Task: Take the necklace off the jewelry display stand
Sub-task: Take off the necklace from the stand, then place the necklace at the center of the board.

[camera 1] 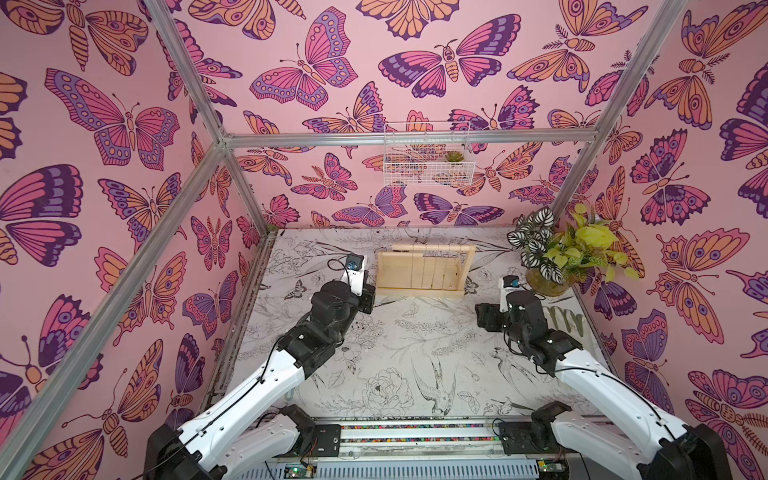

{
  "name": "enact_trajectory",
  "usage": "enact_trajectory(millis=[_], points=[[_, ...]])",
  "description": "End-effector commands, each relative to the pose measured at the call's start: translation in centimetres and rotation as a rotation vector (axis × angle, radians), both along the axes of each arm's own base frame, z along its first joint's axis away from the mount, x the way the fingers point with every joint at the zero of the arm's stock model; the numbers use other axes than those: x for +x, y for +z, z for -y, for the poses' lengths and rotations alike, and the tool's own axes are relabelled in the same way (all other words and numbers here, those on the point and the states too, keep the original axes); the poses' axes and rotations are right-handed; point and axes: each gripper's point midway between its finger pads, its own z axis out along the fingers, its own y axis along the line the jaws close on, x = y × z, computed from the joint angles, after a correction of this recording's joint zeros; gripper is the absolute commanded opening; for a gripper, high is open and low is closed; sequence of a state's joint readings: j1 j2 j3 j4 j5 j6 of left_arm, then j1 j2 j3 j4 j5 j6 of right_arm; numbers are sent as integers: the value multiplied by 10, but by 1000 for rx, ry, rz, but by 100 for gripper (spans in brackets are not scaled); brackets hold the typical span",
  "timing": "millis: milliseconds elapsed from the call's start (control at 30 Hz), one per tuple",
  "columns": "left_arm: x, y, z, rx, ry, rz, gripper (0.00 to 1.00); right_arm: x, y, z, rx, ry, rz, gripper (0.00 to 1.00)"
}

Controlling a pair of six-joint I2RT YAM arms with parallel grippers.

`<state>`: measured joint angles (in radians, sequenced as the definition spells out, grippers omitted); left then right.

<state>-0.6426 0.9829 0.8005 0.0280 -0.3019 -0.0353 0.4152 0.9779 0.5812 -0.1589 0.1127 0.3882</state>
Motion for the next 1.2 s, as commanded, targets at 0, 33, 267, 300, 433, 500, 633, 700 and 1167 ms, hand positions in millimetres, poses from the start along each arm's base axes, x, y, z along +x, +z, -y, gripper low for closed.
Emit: enact_trajectory(millis=[0,33,267,300,433,500,633,700,1167], points=[[-6,-2,3,-11,-29,-8,0,-4,10,-34,86,137,36,80],[-7,0,4,-17,-32,-7,0,-6,14,-44,112,169,51,81],[-14,6,13,-65,-96,-21,0,-15,36,-104,171,351,94,79],[-15,6,16,-73,-110,-25,0,-15,39,-112,170,374,100,78],[-27,8,33,-94,-227,-42,0,-20,44,-143,191,461,94,74],[-34,8,40,-101,-284,-56,0,-25,50,-161,224,538,92,71],[-48,7,52,-96,-392,-80,0,-40,69,-186,304,679,125,70],[-55,4,57,-85,-442,-97,0,-47,81,-193,343,736,145,67],[-66,2,64,-134,-504,-150,0,-57,108,-229,402,914,175,41]])
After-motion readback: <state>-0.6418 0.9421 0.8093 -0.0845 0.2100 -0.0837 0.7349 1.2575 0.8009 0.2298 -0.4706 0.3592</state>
